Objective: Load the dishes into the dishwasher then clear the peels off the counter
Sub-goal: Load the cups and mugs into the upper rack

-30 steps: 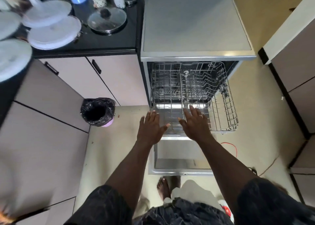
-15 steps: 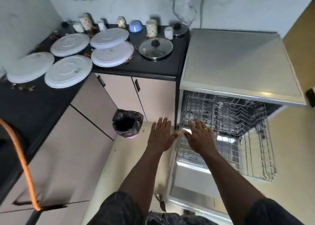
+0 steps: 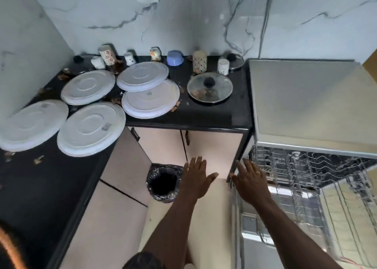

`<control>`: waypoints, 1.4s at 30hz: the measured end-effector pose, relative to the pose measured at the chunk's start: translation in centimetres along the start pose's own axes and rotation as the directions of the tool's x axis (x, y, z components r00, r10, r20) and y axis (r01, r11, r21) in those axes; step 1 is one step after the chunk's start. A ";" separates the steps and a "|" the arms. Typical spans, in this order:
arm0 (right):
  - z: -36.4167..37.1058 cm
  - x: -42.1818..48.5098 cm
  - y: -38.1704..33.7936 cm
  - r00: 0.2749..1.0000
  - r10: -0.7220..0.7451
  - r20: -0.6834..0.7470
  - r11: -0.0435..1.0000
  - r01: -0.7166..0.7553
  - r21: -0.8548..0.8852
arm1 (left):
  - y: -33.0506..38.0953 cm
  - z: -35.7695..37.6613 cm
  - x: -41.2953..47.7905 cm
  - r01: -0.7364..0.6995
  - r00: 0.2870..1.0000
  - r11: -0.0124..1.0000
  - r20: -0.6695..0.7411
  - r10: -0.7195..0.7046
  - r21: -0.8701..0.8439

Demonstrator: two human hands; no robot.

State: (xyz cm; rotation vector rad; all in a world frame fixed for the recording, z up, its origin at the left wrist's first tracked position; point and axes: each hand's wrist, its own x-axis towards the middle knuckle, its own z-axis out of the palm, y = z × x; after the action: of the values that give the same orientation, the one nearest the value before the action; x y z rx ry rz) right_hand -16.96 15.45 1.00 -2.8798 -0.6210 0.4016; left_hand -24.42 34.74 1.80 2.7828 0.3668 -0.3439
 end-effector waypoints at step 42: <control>-11.7 39.6 -8.6 0.982 -0.078 -0.172 0.986 0.101 0.130 | -11.5 -15.3 31.7 -0.008 0.992 0.990 -0.126 0.026 0.137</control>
State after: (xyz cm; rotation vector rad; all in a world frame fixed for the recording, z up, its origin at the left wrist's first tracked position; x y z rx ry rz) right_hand 17.97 38.73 5.08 -2.7066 -0.6638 0.1803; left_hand 5.01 57.13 4.09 2.9494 0.3617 -0.1941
